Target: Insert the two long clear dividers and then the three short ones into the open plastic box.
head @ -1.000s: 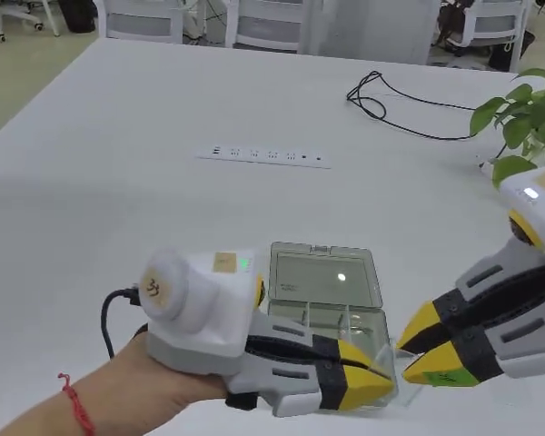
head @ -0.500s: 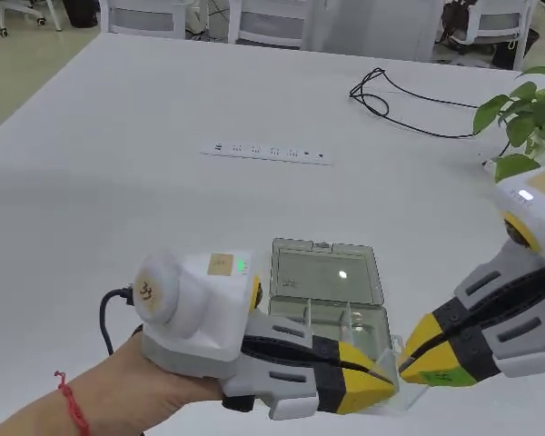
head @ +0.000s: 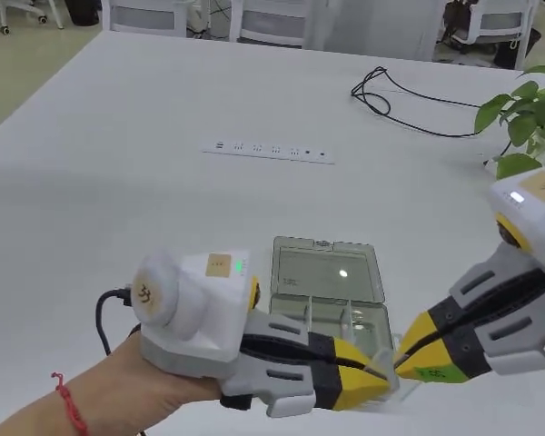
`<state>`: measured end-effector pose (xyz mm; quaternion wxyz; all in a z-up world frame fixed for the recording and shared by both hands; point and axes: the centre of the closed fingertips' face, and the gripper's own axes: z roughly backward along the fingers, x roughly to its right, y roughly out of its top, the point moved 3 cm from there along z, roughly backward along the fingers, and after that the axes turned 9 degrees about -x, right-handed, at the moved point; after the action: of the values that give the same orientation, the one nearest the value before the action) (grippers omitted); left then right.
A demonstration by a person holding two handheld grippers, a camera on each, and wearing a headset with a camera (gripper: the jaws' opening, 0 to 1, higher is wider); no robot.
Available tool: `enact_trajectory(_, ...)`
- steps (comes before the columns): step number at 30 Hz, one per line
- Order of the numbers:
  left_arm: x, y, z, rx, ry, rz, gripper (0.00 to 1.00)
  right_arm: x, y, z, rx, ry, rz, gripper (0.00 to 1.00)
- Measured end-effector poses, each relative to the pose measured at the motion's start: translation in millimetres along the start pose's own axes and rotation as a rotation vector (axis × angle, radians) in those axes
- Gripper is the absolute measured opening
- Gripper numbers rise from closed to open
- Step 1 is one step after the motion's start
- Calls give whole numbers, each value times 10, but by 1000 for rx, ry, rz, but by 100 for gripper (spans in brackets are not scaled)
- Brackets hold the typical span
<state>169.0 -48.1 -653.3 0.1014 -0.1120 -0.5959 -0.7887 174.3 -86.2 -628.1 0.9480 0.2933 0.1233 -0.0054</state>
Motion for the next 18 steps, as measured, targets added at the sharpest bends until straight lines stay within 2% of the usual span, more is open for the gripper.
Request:
enact_trajectory(8,-40,-40,48,-5,33,8,5,65,15,26,4,-27,-2,3)
enact_trajectory(13,-96,-97,103,-17,72,12,12,109,26,39,6,-52,-6,3)
enact_trajectory(18,-165,-140,191,-24,117,26,22,227,11,74,7,-96,-8,3)
